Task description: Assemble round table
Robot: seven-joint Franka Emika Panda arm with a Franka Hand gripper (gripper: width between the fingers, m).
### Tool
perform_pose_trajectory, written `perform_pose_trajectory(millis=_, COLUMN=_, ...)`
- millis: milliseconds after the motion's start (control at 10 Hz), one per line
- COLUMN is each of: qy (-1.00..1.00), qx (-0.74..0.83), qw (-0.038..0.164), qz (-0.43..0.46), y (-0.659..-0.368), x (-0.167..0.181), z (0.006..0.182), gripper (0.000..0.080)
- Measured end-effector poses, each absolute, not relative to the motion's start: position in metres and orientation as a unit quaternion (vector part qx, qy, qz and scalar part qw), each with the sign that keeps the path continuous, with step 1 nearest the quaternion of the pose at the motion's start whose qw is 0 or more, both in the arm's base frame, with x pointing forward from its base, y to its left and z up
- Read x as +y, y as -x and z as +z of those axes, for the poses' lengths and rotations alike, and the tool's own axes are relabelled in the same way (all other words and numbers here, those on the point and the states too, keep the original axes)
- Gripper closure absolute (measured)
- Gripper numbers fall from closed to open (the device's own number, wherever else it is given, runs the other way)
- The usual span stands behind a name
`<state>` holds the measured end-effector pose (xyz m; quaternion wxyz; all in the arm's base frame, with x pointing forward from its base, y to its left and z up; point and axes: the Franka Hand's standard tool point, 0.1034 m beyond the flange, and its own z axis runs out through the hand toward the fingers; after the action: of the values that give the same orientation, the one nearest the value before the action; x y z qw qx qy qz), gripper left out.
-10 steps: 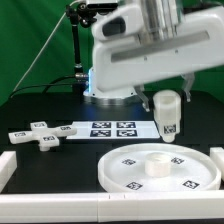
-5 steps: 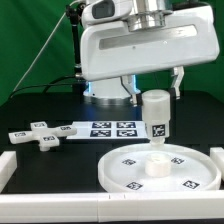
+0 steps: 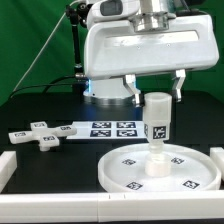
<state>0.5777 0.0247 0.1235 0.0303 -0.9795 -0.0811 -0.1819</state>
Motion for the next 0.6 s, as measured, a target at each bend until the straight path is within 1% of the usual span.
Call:
perform_pose_trajectory(millis=200, qy=0.981, qx=-0.078, qw=0.029, qz=-0.178, y=-0.571, x=0.023, z=0.113, gripper=0.0392)
perform_pose_trajectory(millis=600, qy=0.979, qx=-0.088, qw=0.029, qz=-0.182, y=-0.567, x=0.034, z=0.111, gripper=0.0392)
